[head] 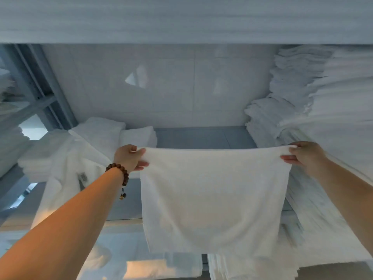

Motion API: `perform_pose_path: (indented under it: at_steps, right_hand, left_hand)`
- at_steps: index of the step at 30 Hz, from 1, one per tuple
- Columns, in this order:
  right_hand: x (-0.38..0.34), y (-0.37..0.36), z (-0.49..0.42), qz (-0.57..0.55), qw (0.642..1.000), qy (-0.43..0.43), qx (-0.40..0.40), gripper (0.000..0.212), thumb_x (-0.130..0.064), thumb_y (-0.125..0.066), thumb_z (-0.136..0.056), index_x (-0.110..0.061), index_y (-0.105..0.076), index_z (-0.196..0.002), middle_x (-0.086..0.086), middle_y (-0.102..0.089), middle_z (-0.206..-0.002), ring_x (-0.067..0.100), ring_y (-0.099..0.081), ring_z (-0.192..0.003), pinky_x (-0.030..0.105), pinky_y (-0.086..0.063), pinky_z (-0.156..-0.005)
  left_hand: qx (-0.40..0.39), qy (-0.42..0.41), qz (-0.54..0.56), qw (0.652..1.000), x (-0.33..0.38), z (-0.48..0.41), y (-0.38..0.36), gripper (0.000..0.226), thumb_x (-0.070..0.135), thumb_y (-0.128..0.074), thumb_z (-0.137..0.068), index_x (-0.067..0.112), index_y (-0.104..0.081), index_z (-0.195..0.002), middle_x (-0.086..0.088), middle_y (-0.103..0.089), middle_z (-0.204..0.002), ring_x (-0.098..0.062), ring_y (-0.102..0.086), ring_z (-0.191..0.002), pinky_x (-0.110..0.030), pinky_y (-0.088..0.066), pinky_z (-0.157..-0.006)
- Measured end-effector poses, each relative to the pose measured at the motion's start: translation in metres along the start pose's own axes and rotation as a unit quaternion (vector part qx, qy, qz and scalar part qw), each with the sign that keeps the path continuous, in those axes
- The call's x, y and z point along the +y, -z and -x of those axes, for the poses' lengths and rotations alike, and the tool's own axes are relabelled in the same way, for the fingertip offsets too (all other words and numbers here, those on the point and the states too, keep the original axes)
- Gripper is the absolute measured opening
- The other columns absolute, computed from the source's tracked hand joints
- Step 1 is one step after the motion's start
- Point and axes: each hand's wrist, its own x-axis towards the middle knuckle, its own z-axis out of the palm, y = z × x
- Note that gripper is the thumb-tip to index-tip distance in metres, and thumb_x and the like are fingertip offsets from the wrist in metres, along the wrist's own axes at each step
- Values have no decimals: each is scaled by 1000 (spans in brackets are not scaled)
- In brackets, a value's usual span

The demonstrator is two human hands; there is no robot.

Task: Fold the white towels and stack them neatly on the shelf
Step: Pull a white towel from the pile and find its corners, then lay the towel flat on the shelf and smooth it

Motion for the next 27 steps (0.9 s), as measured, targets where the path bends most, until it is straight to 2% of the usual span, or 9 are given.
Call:
perform_pose_path:
  at_steps: [3, 5, 9, 16, 19, 21, 23, 25, 27]
  right_hand:
    - [30, -26, -56, 20, 1000, -3, 9, 30, 3, -40, -97, 8, -45, -126, 32, -51, -125, 8, -59, -34, 19, -52, -42]
    - [57, -42, -93, 46, 999, 7, 15, 28, 3, -45, -94, 8, -49, -122, 29, -53, -122, 9, -63, -43, 22, -56, -52]
    - [105, -73, -139, 272, 958, 83, 21, 22, -9, -62, -86, -5, -64, -107, 20, -66, -109, 33, -63, -99, 40, -51, -89]
    - [160, -114, -183, 411, 901, 135, -36, 23, -3, -51, -91, 3, -59, -111, 28, -57, -117, 39, -57, -105, 36, -40, -79]
    - [174, -121, -189, 462, 872, 156, -43, 37, -11, -45, -94, -7, -47, -130, 21, -43, -137, 36, -48, -121, 41, -36, -100]
    - [177, -123, -189, 480, 856, 177, -73, 51, -12, -44, -94, -14, -31, -144, 15, -32, -149, 31, -40, -132, 41, -29, -111]
    - [177, -127, -182, 484, 852, 181, -84, 61, -11, -44, -94, -21, -19, -149, 10, -14, -158, 30, -30, -139, 40, -27, -112]
    - [173, -139, -165, 467, 862, 186, -63, 62, -11, -45, -95, -23, -17, -150, 10, 1, -159, 31, -22, -142, 38, -28, -110]
    - [170, -158, -142, 460, 856, 222, -77, 58, -19, -45, -97, -21, -19, -149, 10, 5, -159, 30, -14, -145, 40, -23, -113]
  left_hand:
    - [-2, 24, 8, 1000, -24, -42, -37, 19, 18, -62, -91, 13, -49, -104, -10, -59, -94, -31, -71, -66, -37, -59, -53]
    - [17, 15, -19, 1000, -46, -71, -63, 9, 17, -57, -93, 13, -50, -96, -9, -59, -90, -29, -69, -65, -40, -59, -60]
    - [67, -68, -231, 968, -93, -116, -106, 16, 19, -50, -96, 3, -52, -94, -5, -62, -78, -16, -67, -68, -27, -45, -53]
    - [45, -114, -308, 944, -141, -144, -152, 5, 16, -49, -94, 12, -47, -93, 0, -48, -75, -24, -49, -76, -29, -30, -59]
    - [21, -118, -315, 942, -147, -151, -160, 16, 9, -52, -91, 12, -48, -106, -10, -54, -104, -31, -54, -95, -32, -38, -73]
    - [-12, -103, -344, 933, -148, -152, -164, 52, 5, -55, -89, 15, -34, -137, -15, -23, -149, -33, -47, -121, -36, -39, -97]
    - [11, -107, -379, 919, -147, -145, -170, 74, 5, -57, -88, 21, -17, -148, -9, 14, -157, -34, -32, -136, -39, -32, -109]
    - [29, -162, -440, 883, -149, -133, -182, 70, 12, -55, -89, 21, -18, -147, -10, 13, -157, -35, -13, -143, -44, -21, -115]
    - [-42, -217, -516, 828, -155, -123, -200, 58, 28, -45, -95, 23, -20, -147, -8, 4, -159, -30, 1, -145, -47, -9, -117]
